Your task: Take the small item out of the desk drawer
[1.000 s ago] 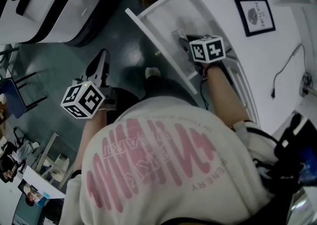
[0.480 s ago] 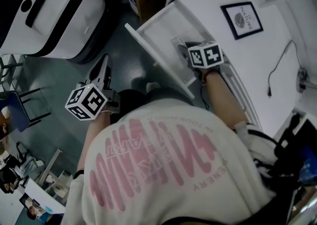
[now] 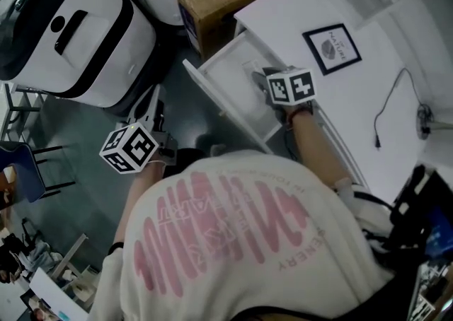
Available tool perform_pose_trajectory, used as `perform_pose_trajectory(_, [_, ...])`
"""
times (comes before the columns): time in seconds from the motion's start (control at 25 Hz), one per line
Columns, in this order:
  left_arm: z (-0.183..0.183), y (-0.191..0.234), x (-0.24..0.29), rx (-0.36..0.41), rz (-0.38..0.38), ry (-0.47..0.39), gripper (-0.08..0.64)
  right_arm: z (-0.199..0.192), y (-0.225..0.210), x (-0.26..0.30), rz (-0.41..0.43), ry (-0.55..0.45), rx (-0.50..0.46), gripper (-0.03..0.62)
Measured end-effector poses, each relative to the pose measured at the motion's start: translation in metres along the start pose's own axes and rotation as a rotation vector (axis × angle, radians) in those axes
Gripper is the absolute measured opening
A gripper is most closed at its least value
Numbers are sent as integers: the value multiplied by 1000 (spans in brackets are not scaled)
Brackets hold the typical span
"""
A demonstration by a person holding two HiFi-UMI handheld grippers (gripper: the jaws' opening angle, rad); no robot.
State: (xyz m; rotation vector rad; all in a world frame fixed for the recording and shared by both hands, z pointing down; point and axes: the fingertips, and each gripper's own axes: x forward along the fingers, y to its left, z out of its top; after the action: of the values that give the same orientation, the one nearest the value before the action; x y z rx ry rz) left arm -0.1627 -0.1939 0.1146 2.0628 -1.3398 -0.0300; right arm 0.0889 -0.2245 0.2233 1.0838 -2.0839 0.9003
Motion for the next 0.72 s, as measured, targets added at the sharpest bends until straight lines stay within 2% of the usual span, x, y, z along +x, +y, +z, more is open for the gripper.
perform_pose_trajectory(0.24, [21, -17, 1, 22, -32, -47, 29, 41, 14, -30, 16, -117, -22, 104])
perform_pose_trajectory(0.72, [44, -58, -11, 62, -108, -103, 29, 120, 63, -115, 89, -425, -60, 106])
